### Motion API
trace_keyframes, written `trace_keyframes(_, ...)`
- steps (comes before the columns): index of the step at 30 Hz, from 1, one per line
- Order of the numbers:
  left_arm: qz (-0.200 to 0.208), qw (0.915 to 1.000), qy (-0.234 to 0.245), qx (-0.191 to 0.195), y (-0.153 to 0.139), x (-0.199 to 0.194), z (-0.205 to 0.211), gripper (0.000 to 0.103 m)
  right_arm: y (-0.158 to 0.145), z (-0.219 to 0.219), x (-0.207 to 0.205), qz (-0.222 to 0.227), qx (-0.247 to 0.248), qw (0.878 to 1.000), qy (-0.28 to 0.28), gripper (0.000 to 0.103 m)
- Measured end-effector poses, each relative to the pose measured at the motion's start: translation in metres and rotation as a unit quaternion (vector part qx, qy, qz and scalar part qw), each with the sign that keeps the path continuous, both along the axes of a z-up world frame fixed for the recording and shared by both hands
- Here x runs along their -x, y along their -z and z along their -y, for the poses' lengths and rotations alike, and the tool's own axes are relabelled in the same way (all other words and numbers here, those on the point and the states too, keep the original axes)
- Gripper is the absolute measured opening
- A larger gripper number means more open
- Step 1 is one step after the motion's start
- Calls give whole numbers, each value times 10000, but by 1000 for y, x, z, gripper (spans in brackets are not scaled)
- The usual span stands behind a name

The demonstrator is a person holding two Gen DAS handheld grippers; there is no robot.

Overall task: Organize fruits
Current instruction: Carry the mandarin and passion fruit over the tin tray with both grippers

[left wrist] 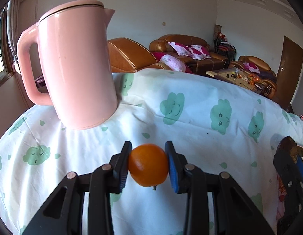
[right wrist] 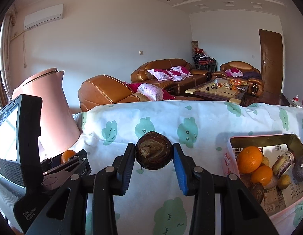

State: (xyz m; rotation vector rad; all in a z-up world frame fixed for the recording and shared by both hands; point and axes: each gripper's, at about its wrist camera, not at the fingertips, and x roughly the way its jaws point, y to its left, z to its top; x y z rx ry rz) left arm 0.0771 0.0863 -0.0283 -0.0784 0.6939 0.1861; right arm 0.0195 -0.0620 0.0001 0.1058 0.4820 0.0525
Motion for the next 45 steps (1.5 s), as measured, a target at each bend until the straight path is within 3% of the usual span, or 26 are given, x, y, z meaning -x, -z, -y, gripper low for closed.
trace_keyframes(13, 176, 9994, 233, -162, -6, 40, 35, 37, 2, 32, 32, -86, -124, 9997, 175, 41)
trace_keyframes(28, 339, 9948, 908, -298, -12, 75, 105, 37, 1, 93, 69, -106, -87, 9989, 455, 41)
trace_keyframes(45, 505, 9805, 1885, -214, -24, 87, 199, 37, -10, 178, 92, 207, 194, 9949, 972, 41)
